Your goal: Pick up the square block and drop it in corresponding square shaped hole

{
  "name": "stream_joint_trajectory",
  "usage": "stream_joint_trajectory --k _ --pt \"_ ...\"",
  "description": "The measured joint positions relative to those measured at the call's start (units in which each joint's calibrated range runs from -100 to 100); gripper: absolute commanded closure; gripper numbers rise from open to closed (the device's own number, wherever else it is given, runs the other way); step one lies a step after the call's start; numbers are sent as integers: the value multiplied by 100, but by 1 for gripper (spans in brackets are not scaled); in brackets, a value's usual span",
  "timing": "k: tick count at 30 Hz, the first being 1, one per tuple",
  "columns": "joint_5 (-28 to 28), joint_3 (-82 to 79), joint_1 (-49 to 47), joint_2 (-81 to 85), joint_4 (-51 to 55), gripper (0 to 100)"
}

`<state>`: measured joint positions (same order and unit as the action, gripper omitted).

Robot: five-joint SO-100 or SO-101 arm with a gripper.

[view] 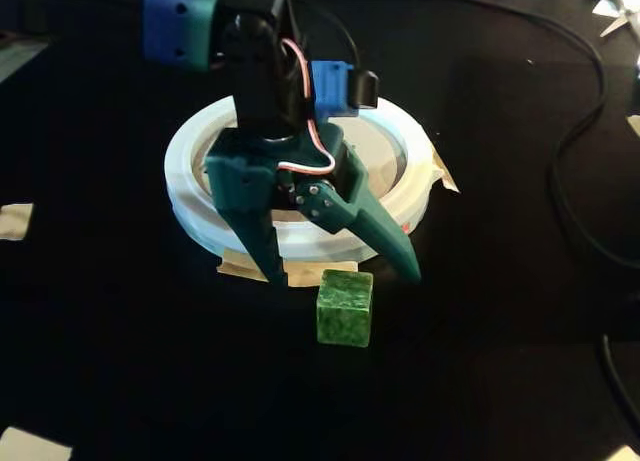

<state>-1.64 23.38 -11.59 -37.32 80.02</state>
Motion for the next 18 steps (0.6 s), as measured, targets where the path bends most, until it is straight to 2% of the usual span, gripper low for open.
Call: stream_joint_trajectory --k 1,6,10,11,16,18 --pt "0 0 0 -36 0 0" --pt "0 20 0 -98 10 19" --pt "0 20 0 -107 10 29" --pt "0 20 0 -107 10 37" --pt "-5 20 0 -107 10 59" --pt "-5 20 0 -107 10 62"
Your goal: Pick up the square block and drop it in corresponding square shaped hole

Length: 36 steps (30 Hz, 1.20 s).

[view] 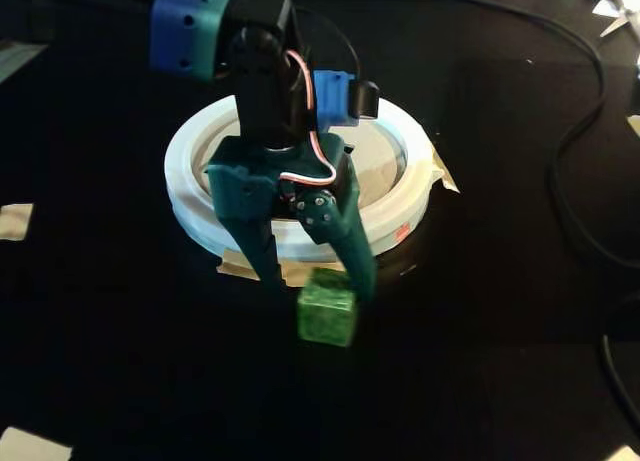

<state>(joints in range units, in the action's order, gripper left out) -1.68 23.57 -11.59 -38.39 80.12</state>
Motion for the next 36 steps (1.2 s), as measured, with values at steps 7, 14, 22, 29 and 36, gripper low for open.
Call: stream_joint_trajectory --k 7,14,22,29,36 --pt "0 0 0 0 0 74" --pt "0 0 0 0 0 73" --pt "0 0 -10 740 863 73" --pt "-269 20 -260 1828 1785 73" --pt "-860 20 -1568 2033 1940 73"
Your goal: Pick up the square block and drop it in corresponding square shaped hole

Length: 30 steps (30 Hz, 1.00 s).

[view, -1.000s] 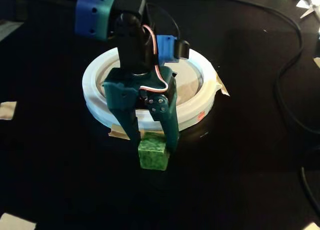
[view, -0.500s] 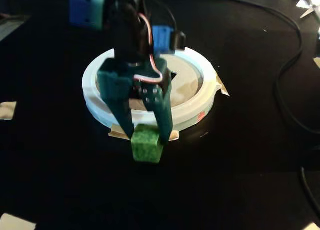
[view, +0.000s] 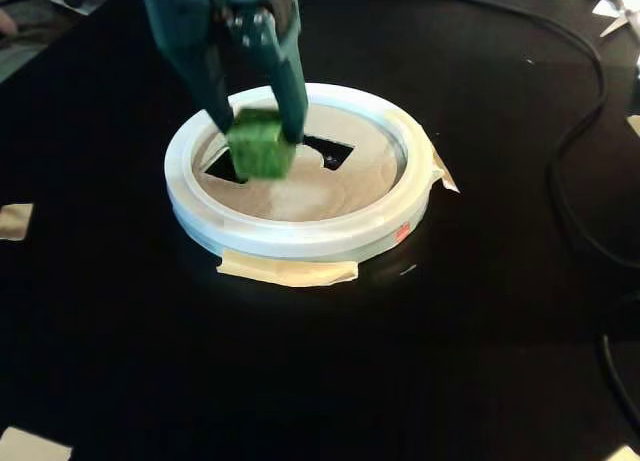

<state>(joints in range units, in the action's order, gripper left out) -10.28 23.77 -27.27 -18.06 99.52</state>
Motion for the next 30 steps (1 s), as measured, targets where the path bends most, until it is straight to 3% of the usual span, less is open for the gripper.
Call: stream_joint_trajectory --k 12,18,30 --pt "-1074 0 -1658 0 0 73" --pt "-1353 0 -1748 -330 0 73" --pt "-1397 0 -1738 -1016 -19 73"
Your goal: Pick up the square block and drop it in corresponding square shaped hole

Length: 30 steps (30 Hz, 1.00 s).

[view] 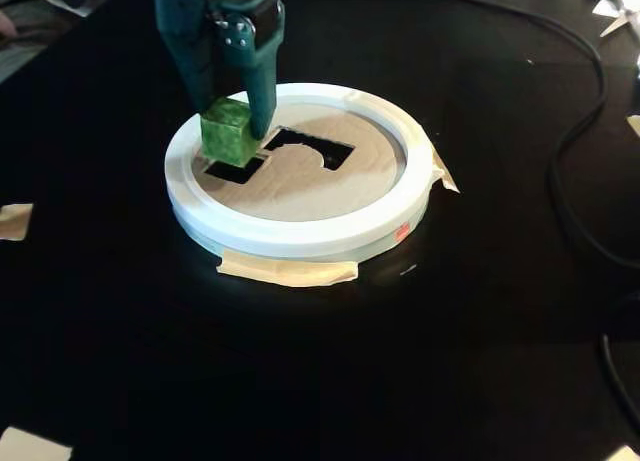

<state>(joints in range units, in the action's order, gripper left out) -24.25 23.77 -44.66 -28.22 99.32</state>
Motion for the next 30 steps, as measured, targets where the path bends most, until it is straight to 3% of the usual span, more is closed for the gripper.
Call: stream_joint_trajectory --k 30 --pt "-230 0 -490 -437 -572 73"
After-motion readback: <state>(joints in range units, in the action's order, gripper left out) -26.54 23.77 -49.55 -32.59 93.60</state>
